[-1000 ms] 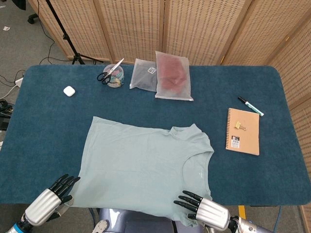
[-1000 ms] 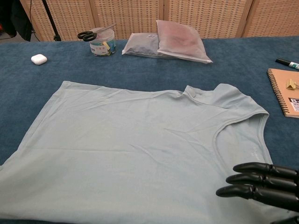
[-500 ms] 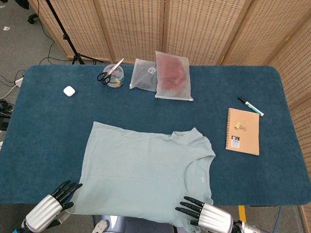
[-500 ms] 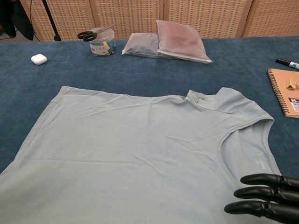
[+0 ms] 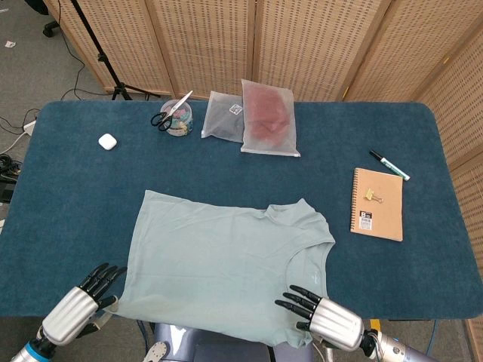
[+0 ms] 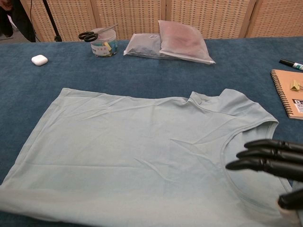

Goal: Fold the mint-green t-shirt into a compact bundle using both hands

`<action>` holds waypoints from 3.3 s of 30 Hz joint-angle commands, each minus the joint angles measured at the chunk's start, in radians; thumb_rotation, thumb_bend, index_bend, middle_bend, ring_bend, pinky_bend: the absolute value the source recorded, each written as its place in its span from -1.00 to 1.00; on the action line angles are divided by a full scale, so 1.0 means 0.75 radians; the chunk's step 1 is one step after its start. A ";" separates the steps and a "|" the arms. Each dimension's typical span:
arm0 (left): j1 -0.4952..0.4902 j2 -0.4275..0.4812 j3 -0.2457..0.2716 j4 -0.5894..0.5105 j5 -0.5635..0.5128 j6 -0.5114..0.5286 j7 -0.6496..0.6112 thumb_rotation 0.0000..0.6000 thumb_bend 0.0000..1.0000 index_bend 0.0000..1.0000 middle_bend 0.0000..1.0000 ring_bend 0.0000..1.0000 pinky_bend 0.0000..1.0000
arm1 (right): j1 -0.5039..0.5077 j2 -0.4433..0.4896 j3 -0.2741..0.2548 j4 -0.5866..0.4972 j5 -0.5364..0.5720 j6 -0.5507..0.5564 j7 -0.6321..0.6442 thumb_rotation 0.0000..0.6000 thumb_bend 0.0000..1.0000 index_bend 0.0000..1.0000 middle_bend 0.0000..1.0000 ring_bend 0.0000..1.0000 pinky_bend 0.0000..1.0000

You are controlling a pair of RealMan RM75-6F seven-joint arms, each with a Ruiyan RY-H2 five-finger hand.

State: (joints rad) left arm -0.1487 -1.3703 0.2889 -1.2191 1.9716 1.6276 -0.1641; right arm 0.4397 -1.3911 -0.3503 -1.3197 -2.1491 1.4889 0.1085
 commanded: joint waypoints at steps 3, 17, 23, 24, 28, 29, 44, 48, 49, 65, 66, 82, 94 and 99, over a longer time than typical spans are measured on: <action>-0.091 0.072 -0.123 -0.181 -0.113 -0.121 0.102 1.00 0.13 0.54 -1.00 -1.00 -1.00 | 0.039 0.041 0.107 -0.064 0.137 -0.024 0.088 1.00 0.55 0.25 -0.85 -1.00 -1.00; -0.308 0.065 -0.405 -0.369 -0.491 -0.530 0.358 1.00 0.13 0.55 -1.00 -1.00 -1.00 | 0.173 0.021 0.380 -0.094 0.551 -0.333 0.231 1.00 0.65 0.25 -0.85 -1.00 -1.00; -0.397 0.027 -0.506 -0.338 -0.667 -0.681 0.375 1.00 0.13 0.55 -1.00 -1.00 -1.00 | 0.241 -0.030 0.478 -0.002 0.716 -0.502 0.292 1.00 0.66 0.25 -0.85 -1.00 -1.00; -0.408 0.022 -0.515 -0.329 -0.686 -0.699 0.379 1.00 0.13 0.55 -1.00 -1.00 -1.00 | 0.250 -0.039 0.488 0.015 0.733 -0.522 0.301 1.00 0.67 0.25 -0.85 -1.00 -1.00; -0.454 -0.013 -0.548 -0.286 -0.763 -0.772 0.393 1.00 0.13 0.55 -1.00 -1.00 -1.00 | 0.286 -0.081 0.526 0.083 0.800 -0.607 0.334 1.00 0.70 0.25 -0.85 -1.00 -1.00; -0.466 -0.023 -0.556 -0.275 -0.784 -0.792 0.396 1.00 0.13 0.55 -1.00 -1.00 -1.00 | 0.295 -0.093 0.533 0.103 0.814 -0.627 0.337 1.00 0.70 0.25 -0.85 -1.00 -1.00; -0.622 -0.169 -0.641 -0.097 -1.036 -0.986 0.493 1.00 0.14 0.55 -1.00 -1.00 -1.00 | 0.388 -0.250 0.601 0.379 0.936 -0.825 0.411 1.00 0.70 0.25 -0.85 -1.00 -1.00; -0.647 -0.204 -0.651 -0.050 -1.069 -1.003 0.506 1.00 0.14 0.55 -1.00 -1.00 -1.00 | 0.399 -0.271 0.611 0.427 0.950 -0.846 0.426 1.00 0.70 0.25 -0.85 -1.00 -1.00; -0.656 -0.215 -0.653 -0.033 -1.085 -1.011 0.514 1.00 0.14 0.55 -1.00 -1.00 -1.00 | 0.403 -0.278 0.613 0.443 0.955 -0.854 0.433 1.00 0.70 0.25 -0.85 -1.00 -1.00; -0.739 -0.368 -0.683 0.181 -1.225 -1.050 0.583 1.00 0.14 0.55 -1.00 -1.00 -1.00 | 0.436 -0.356 0.629 0.614 0.993 -0.937 0.473 1.00 0.72 0.25 -0.85 -1.00 -1.00; -0.743 -0.379 -0.680 0.195 -1.229 -1.054 0.587 1.00 0.13 0.55 -1.00 -1.00 -1.00 | 0.438 -0.360 0.631 0.626 0.998 -0.944 0.470 1.00 0.73 0.25 -0.85 -1.00 -1.00; -0.735 -0.421 -0.690 0.227 -1.236 -0.983 0.562 1.00 -0.10 -1.00 -1.00 -1.00 -1.00 | 0.440 -0.391 0.627 0.695 1.002 -0.970 0.492 1.00 0.73 0.25 -0.85 -1.00 -1.00; -0.703 -0.336 -0.700 0.122 -1.182 -0.918 0.485 1.00 -0.11 -1.00 -1.00 -1.00 -1.00 | 0.428 -0.362 0.610 0.671 1.016 -1.004 0.403 1.00 -0.75 -1.00 -1.00 -1.00 -1.00; -0.687 -0.280 -0.697 0.043 -1.167 -0.889 0.489 1.00 -0.11 -1.00 -1.00 -1.00 -1.00 | 0.404 -0.350 0.647 0.632 1.076 -0.964 0.269 1.00 -0.79 -1.00 -1.00 -1.00 -1.00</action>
State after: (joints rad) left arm -0.6690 -1.5925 -0.2345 -1.1723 1.0926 0.9532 0.2012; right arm 0.7527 -1.6600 0.1217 -0.8299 -1.3638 0.7513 0.3489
